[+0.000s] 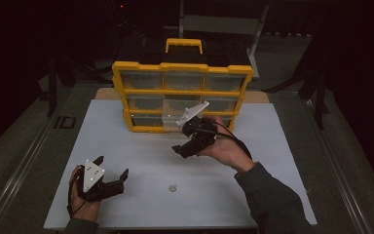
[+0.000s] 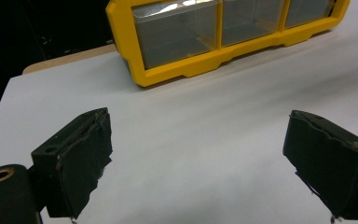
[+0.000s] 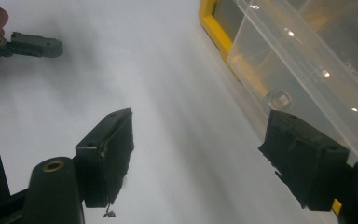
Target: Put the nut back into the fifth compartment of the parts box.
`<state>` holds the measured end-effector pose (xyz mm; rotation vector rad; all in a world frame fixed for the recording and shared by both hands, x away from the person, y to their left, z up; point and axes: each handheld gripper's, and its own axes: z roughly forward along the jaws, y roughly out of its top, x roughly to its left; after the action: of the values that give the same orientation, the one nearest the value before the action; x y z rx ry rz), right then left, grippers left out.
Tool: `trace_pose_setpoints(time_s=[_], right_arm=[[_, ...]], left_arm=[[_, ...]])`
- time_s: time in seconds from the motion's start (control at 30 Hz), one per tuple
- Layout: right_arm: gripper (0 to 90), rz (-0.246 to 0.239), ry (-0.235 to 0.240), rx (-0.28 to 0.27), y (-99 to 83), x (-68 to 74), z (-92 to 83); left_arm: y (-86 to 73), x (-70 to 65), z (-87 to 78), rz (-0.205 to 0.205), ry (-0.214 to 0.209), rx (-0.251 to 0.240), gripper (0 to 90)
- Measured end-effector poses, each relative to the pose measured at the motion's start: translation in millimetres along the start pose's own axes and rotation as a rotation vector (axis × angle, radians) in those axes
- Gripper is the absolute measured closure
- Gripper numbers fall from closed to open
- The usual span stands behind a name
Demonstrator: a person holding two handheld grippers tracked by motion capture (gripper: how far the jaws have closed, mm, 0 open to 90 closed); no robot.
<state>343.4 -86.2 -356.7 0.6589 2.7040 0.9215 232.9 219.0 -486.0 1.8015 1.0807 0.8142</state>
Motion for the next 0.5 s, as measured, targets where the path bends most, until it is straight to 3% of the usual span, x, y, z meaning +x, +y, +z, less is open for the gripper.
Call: trace_pose_setpoints(time_s=[0.5], right_arm=[[24.4,0.012,0.005,0.008,-18.2,2.0,12.4]], left_arm=[[0.0,-0.1,-0.1,0.0,0.0,0.001,7.3]])
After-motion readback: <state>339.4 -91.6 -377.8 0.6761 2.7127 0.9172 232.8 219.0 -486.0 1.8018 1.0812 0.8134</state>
